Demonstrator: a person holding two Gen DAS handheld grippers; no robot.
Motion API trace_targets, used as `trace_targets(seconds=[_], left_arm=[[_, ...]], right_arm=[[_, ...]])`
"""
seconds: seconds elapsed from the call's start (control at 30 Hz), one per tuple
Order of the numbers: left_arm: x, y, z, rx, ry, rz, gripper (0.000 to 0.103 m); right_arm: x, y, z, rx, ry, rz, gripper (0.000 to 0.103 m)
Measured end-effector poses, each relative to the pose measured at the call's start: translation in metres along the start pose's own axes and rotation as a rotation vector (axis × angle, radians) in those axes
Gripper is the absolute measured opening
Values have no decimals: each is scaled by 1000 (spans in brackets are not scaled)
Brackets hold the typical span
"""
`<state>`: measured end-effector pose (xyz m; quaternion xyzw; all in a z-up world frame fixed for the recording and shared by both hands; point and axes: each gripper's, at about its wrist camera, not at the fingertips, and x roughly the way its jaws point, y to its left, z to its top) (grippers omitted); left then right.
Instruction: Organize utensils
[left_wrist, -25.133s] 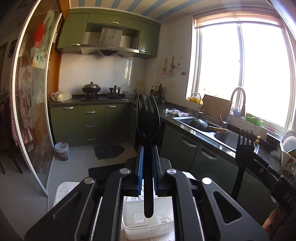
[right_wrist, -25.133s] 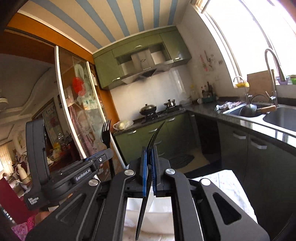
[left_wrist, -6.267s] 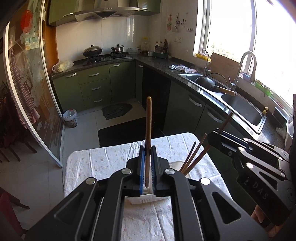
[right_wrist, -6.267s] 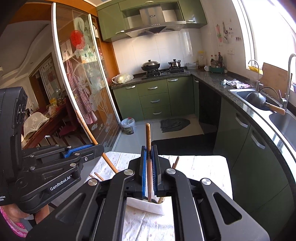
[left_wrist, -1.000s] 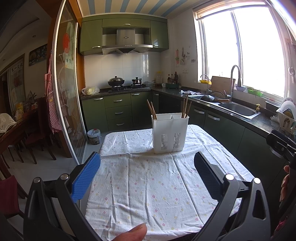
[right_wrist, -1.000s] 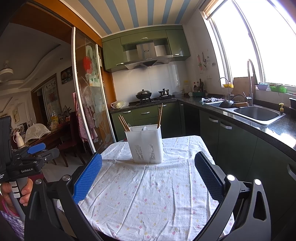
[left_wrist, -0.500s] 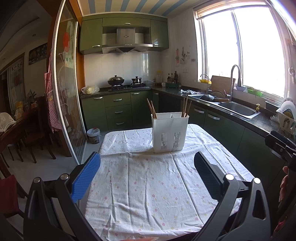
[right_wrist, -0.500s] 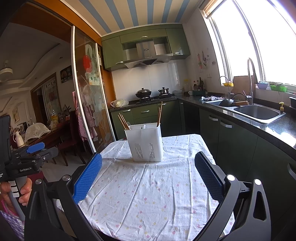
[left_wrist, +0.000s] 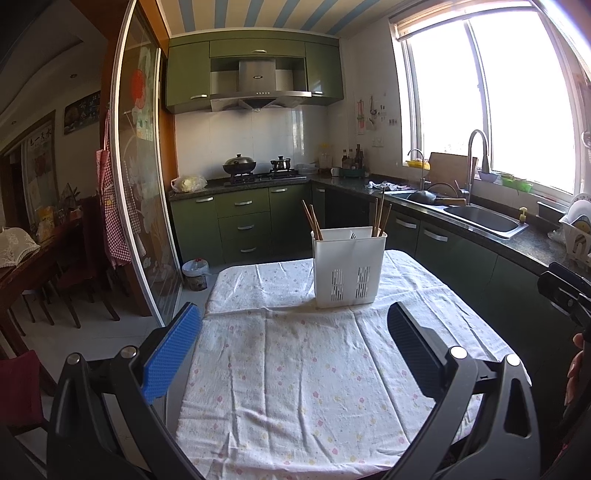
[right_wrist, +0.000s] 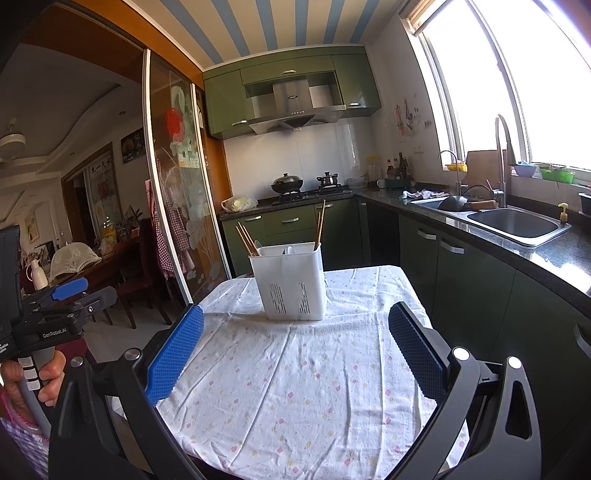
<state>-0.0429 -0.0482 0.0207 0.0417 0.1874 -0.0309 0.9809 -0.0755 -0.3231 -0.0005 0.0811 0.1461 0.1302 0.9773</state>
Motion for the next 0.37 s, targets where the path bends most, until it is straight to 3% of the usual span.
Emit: trace_targets(seconds=[0.37], left_arm=[[4, 0, 3, -7, 31, -13, 96]], right_arm=[[1, -1, 1, 0, 2, -1, 98]])
